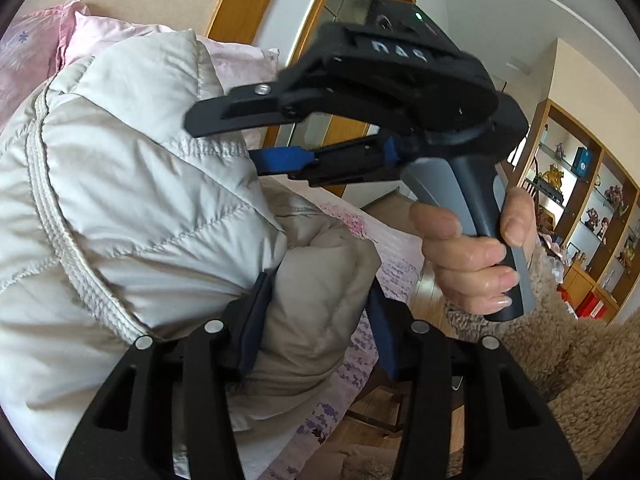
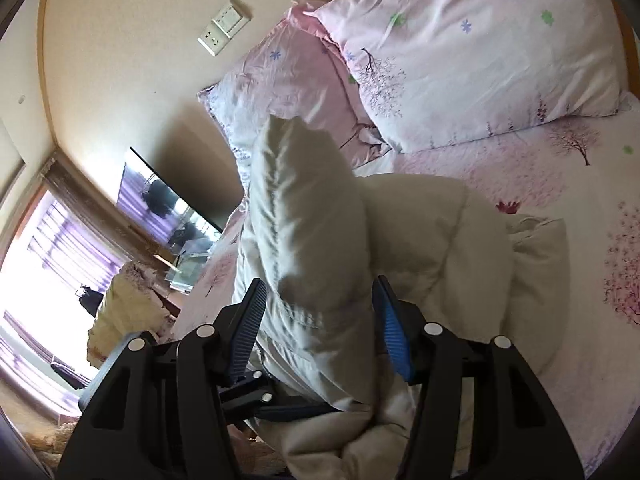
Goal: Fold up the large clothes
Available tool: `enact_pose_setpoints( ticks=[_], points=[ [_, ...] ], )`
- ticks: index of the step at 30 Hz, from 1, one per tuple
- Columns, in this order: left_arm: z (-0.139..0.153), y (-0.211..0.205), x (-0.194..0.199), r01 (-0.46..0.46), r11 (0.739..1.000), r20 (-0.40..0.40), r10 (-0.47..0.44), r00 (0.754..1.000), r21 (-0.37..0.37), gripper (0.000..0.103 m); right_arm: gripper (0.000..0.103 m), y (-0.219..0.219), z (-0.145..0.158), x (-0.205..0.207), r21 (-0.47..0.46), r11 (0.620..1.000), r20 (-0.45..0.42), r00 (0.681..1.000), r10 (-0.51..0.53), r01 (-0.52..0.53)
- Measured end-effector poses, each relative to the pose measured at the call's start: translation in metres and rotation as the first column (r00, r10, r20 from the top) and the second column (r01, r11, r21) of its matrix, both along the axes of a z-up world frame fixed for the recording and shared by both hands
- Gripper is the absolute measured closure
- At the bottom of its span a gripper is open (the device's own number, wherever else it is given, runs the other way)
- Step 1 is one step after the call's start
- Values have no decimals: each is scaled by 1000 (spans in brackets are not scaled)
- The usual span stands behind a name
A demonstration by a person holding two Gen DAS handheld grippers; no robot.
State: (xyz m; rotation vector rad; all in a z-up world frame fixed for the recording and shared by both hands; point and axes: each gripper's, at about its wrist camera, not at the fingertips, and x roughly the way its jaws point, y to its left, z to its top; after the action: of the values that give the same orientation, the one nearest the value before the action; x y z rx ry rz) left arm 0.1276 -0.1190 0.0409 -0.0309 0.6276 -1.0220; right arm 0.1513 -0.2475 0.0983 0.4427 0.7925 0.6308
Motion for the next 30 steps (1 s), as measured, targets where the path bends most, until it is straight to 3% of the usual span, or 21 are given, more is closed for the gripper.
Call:
enact_pose_setpoints(
  ticks=[5, 6, 8, 10, 13, 16, 19, 22, 25, 28, 30],
  points=[
    [-4, -16, -7, 23, 999, 7, -24, 1000, 25, 52, 47, 4, -6, 2, -22, 1000, -28, 1000, 5, -5],
    [-2, -20, -7, 27, 999, 10, -27, 1000, 32, 51, 52, 4, -8, 4, -29, 1000, -29, 1000, 1, -2],
    [-2, -22, -11, 25, 999, 21, -26, 999, 44, 50, 73, 4, -11, 4, -44, 999, -14, 1000, -5, 5],
    [1, -24, -14, 19, 999, 29, -21, 999, 49, 49, 81, 1, -11, 2, -40, 999, -3, 1000, -22, 22],
    [15, -19, -21, 32, 999, 37, -33, 999, 28, 37, 86, -6, -8, -1, -40, 998, 18, 998, -57, 58],
    [40, 3, -31, 16, 1000, 93, -14, 996, -20, 23, 88, -14, -4, -2, -49, 995, 37, 996, -85, 87],
    [64, 38, -33, -71, 995, 156, 81, 984, -73, 12, 88, -25, -4, -3, -48, 992, 38, 993, -113, 115],
    [75, 73, -19, -224, 971, 194, 237, 952, -87, 6, 88, -37, -6, -5, -45, 988, 35, 989, -144, 145],
    [69, 99, 8, -367, 929, 144, 369, 918, -45, 6, 89, -47, -7, -6, -45, 984, 31, 985, -171, 173],
    [59, 112, 36, -450, 893, 77, 448, 891, 8, 6, 89, -55, -9, -6, -57, 978, 29, 980, -199, 201],
    [50, 116, 48, -467, 884, 41, 466, 884, 29, 6, 89, -61, -12, -5, -60, 975, 23, 977, -213, 214]
  ],
)
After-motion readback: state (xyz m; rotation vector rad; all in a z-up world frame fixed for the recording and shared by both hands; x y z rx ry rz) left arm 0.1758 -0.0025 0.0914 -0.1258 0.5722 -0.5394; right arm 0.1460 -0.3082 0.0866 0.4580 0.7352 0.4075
